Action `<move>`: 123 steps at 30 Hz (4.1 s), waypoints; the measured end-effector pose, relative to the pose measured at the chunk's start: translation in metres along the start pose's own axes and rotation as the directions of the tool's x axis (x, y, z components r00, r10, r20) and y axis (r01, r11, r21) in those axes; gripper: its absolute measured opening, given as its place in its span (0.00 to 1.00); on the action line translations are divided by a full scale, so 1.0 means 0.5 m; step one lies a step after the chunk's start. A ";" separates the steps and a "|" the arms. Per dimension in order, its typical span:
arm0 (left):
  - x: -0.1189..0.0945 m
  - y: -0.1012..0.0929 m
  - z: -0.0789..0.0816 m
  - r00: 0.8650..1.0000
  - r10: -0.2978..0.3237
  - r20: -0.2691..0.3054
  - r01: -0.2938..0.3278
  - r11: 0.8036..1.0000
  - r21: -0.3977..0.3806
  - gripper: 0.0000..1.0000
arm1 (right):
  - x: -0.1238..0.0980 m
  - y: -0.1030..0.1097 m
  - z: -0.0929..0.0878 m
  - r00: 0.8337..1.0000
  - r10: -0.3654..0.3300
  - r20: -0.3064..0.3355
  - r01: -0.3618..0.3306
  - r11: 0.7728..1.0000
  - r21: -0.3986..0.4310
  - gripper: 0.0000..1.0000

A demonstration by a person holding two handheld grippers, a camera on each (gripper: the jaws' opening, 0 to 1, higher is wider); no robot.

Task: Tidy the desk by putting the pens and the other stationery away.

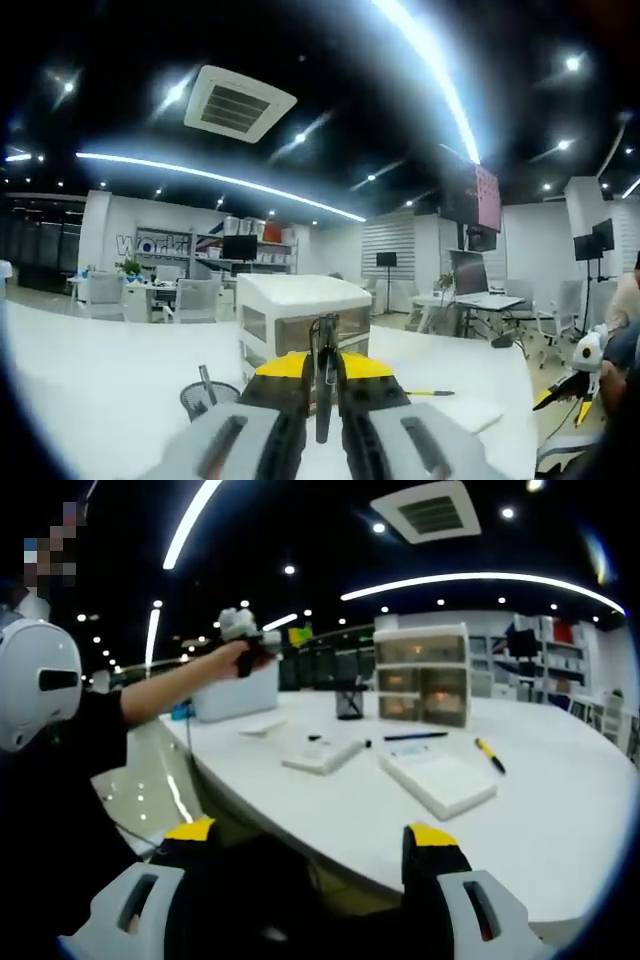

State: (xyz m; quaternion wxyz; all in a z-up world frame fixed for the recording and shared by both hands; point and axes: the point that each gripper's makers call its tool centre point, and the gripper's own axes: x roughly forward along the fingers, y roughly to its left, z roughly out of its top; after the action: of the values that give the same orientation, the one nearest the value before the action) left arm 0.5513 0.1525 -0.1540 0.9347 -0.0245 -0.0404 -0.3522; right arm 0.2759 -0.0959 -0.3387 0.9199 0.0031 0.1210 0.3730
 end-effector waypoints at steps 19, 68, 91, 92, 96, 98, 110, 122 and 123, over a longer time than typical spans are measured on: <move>0.103 0.086 -0.016 0.989 0.148 -0.006 -0.147 0.987 0.065 0.11 | -0.016 -0.014 0.011 1.000 -0.025 0.012 0.025 1.000 -0.001 0.71; 0.175 0.211 -0.128 0.949 0.312 -0.041 -0.308 0.948 0.080 0.31 | -0.046 -0.045 0.035 0.996 -0.081 0.040 0.082 0.997 -0.006 0.71; 0.083 0.036 -0.077 0.994 0.109 0.032 -0.110 0.993 0.030 0.48 | -0.038 -0.019 0.043 0.997 -0.051 0.052 0.052 0.999 -0.018 0.71; 0.074 0.029 -0.079 0.994 0.102 0.027 -0.102 0.994 0.029 0.48 | -0.038 -0.017 0.044 0.997 -0.049 0.052 0.050 0.999 -0.019 0.71; 0.021 0.000 -0.077 0.997 0.072 0.034 -0.072 0.997 0.020 0.50 | -0.038 -0.010 0.048 0.997 -0.044 0.055 0.046 0.999 -0.025 0.71; -0.004 -0.009 -0.075 0.997 0.064 0.044 -0.064 0.998 0.007 0.50 | -0.037 -0.006 0.048 0.998 -0.042 0.054 0.043 0.999 -0.029 0.71; -0.109 -0.083 -0.136 1.000 -0.009 -0.001 0.009 1.000 0.015 0.53 | -0.024 0.011 0.047 0.998 -0.020 0.052 0.022 0.999 -0.031 0.71; -0.212 -0.169 -0.161 0.997 -0.070 -0.014 0.070 0.997 0.041 0.56 | -0.021 0.020 0.043 0.999 -0.013 0.046 0.014 0.999 -0.032 0.71; -0.219 -0.175 -0.165 0.997 -0.073 -0.016 0.074 0.997 0.038 0.57 | -0.021 0.020 0.043 0.999 -0.013 0.047 0.014 0.999 -0.031 0.71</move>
State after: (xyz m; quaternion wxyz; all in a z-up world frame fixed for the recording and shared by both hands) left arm 0.4163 0.1525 -0.2447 0.9217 -0.0024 -0.0411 -0.3857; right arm 0.2668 -0.0942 -0.3147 0.9249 -0.0037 0.0936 0.3685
